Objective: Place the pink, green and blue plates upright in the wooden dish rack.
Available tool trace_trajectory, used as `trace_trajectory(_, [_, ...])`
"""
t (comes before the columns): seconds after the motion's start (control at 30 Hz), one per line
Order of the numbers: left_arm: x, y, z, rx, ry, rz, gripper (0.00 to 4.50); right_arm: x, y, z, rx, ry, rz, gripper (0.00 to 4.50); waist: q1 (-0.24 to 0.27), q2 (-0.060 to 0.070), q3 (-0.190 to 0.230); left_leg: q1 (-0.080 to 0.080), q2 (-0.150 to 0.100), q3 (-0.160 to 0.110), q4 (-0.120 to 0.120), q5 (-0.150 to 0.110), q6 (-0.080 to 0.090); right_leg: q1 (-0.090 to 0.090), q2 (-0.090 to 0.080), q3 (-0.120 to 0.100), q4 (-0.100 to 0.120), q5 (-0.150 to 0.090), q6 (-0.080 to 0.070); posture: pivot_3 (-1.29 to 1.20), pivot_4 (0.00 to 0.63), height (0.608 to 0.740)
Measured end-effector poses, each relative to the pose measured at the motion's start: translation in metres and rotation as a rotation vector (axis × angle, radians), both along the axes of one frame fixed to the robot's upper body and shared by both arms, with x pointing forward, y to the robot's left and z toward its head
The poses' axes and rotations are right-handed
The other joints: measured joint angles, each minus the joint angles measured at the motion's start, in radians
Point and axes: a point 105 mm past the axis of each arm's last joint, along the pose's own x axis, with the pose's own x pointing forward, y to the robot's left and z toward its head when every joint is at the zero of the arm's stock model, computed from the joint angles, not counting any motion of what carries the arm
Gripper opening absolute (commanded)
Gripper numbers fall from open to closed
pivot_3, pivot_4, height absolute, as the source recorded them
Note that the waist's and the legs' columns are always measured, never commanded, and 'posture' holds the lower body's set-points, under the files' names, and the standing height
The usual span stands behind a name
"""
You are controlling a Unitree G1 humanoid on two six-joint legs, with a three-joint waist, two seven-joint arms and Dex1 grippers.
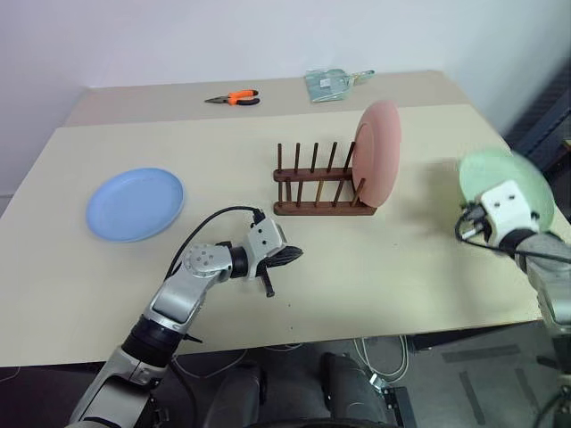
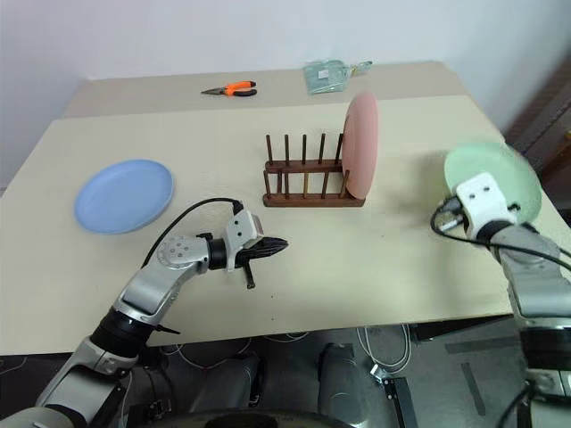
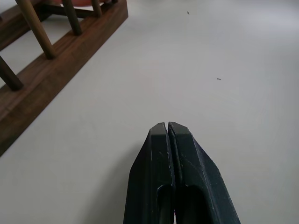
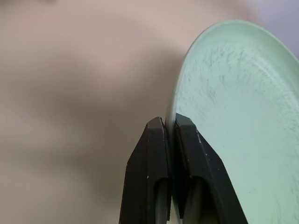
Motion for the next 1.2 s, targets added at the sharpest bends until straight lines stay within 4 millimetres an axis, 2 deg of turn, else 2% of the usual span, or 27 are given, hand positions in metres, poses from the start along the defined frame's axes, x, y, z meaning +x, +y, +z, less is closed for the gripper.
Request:
trace_trajectory(0.1, [0.000, -0.001, 0.004, -0.014, -0.011, 0.004, 0.00, 0.009, 0.028, 0.088, 0.201, -0.297, 0.076, 0.02, 0.004, 0.001, 0.000, -0.001, 0.000, -0.001, 0.000, 0.000, 0.000, -0.001, 0.000, 0.000, 0.000, 0.001, -0.001, 0.00, 0.150, 0.740])
trace_trajectory(0.17, [0.000, -0.001, 0.005, -0.022, -0.013, 0.004, 0.00, 0.001, 0.045, 0.142, 0.386, -0.444, 0.183, 0.02, 0.008, 0.001, 0.000, -0.002, 0.000, -0.005, 0.000, 0.000, 0.000, 0.000, 0.000, -0.003, 0.000, 0.002, -0.003, 0.00, 0.150, 0.740])
trace_trajectory(0.2, [0.001, 0.000, 0.005, -0.027, -0.010, 0.011, 0.00, -0.008, 0.061, 0.167, 0.511, -0.491, 0.294, 0.02, 0.010, 0.000, 0.000, -0.002, 0.000, -0.007, -0.001, 0.000, 0.000, 0.000, 0.000, -0.004, -0.001, 0.003, -0.003, 0.00, 0.150, 0.740])
trace_trajectory(0.27, [0.002, 0.003, 0.008, -0.041, -0.012, 0.022, 0.00, -0.025, 0.095, 0.189, 0.666, -0.485, 0.514, 0.02, 0.013, -0.001, -0.001, -0.002, 0.000, -0.010, -0.002, 0.000, 0.000, 0.000, 0.000, -0.006, -0.001, 0.002, -0.004, 0.00, 0.150, 0.740])
trace_trajectory(0.33, [0.003, 0.005, 0.011, -0.053, -0.014, 0.030, 0.00, -0.034, 0.124, 0.189, 0.767, -0.408, 0.672, 0.02, 0.015, -0.002, -0.001, -0.002, 0.000, -0.011, -0.002, 0.000, 0.000, 0.000, 0.000, -0.006, -0.001, 0.002, -0.004, 0.00, 0.150, 0.740])
trace_trajectory(0.43, [0.006, 0.014, 0.013, -0.060, -0.016, 0.059, 0.00, -0.035, 0.163, 0.176, 0.937, -0.263, 0.817, 0.02, 0.009, -0.001, -0.001, -0.002, 0.000, -0.011, -0.001, 0.000, 0.000, 0.000, -0.001, -0.004, 0.000, 0.001, -0.006, 0.00, 0.150, 0.740])
trace_trajectory(0.5, [0.009, 0.020, 0.016, -0.065, -0.023, 0.078, 0.00, -0.033, 0.191, 0.166, 1.053, -0.159, 0.859, 0.02, 0.004, 0.000, -0.001, -0.001, 0.000, -0.011, -0.002, 0.000, 0.000, -0.001, 0.000, -0.004, 0.001, 0.002, -0.006, 0.00, 0.150, 0.740])
trace_trajectory(0.53, [0.010, 0.021, 0.017, -0.068, -0.026, 0.082, 0.00, -0.031, 0.198, 0.162, 1.074, -0.123, 0.853, 0.02, 0.004, 0.000, -0.001, -0.002, 0.000, -0.011, -0.002, 0.000, 0.000, -0.002, 0.000, -0.004, 0.001, 0.002, -0.005, 0.00, 0.150, 0.740])
trace_trajectory(0.6, [0.010, 0.025, 0.017, -0.060, -0.026, 0.089, 0.00, -0.026, 0.204, 0.153, 1.100, -0.064, 0.820, 0.02, 0.008, -0.001, -0.001, -0.003, -0.001, -0.011, -0.002, 0.000, 0.000, -0.002, 0.000, -0.005, 0.001, 0.003, -0.004, 0.00, 0.150, 0.740])
trace_trajectory(0.77, [0.009, 0.030, 0.016, -0.072, -0.011, 0.105, 0.00, -0.013, 0.211, 0.107, 1.187, 0.121, 0.712, 0.02, 0.005, 0.000, -0.001, -0.003, -0.001, -0.010, -0.002, 0.000, 0.000, -0.002, 0.000, -0.004, 0.001, 0.003, -0.004, 0.00, 0.150, 0.740])
trace_trajectory(1.07, [0.006, 0.025, 0.019, -0.082, -0.017, 0.091, 0.00, 0.010, 0.203, 0.082, 1.195, 0.181, 0.602, 0.02, 0.001, 0.000, -0.001, -0.002, 0.000, -0.007, -0.002, 0.000, 0.000, -0.002, 0.001, -0.004, 0.001, 0.003, -0.004, 0.00, 0.150, 0.740])
trace_trajectory(1.17, [0.006, 0.026, 0.019, -0.081, -0.015, 0.091, 0.00, 0.014, 0.201, 0.077, 1.208, 0.197, 0.593, 0.89, 0.002, 0.000, -0.001, -0.002, 0.000, -0.007, -0.002, 0.000, 0.000, -0.002, 0.001, -0.004, 0.001, 0.003, -0.004, 0.00, 0.150, 0.740])
trace_trajectory(1.2, [0.006, 0.026, 0.019, -0.079, -0.010, 0.090, 0.26, 0.016, 0.200, 0.076, 1.197, 0.196, 0.589, 1.39, 0.001, 0.000, -0.001, -0.002, 0.000, -0.007, -0.002, 0.000, 0.000, -0.002, 0.001, -0.004, 0.001, 0.003, -0.004, 0.00, 0.150, 0.740])
